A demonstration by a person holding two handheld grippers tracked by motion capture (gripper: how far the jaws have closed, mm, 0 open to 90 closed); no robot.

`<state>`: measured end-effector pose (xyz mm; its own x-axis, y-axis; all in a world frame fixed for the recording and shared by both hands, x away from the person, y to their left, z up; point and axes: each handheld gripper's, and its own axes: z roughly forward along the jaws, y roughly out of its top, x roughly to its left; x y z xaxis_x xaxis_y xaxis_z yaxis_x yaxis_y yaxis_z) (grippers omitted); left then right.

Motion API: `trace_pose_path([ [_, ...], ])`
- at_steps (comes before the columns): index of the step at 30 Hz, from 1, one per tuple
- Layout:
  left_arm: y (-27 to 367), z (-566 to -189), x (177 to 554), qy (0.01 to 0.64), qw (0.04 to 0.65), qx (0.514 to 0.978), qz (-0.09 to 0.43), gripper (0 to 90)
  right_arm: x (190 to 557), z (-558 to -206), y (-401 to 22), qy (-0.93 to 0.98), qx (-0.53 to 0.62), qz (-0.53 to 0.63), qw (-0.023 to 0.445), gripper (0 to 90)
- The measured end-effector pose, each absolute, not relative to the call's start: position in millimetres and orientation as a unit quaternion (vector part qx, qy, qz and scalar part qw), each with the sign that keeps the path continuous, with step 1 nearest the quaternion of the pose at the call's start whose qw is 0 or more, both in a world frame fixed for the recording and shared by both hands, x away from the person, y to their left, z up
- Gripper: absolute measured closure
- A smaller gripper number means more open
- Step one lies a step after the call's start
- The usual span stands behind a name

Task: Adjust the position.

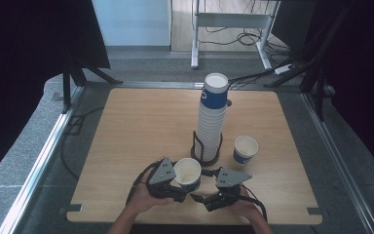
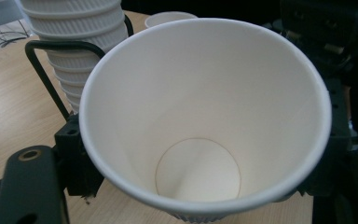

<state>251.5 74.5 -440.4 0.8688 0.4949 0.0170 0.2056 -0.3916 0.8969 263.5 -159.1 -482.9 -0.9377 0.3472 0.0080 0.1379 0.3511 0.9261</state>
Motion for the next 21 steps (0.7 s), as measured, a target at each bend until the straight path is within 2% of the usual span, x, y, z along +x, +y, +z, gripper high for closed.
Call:
trace_pose_path([
  [10, 59.4, -443.2, 244.3, 0.176, 0.449, 0.859, 0.171, 19.7, 259.1, -489.2, -144.4, 0.837, 0.136, 0.517, 0.120, 14.8],
  [17, 58.6, -443.5, 243.4, 0.170, 0.453, 0.861, 0.156, 19.5, 256.3, -490.6, -142.7, 0.837, 0.124, 0.517, 0.133, 26.1],
  [21, 59.5, -444.7, 245.1, 0.174, 0.456, 0.859, 0.152, 18.9, 256.6, -491.1, -142.7, 0.837, 0.119, 0.517, 0.135, 27.1],
])
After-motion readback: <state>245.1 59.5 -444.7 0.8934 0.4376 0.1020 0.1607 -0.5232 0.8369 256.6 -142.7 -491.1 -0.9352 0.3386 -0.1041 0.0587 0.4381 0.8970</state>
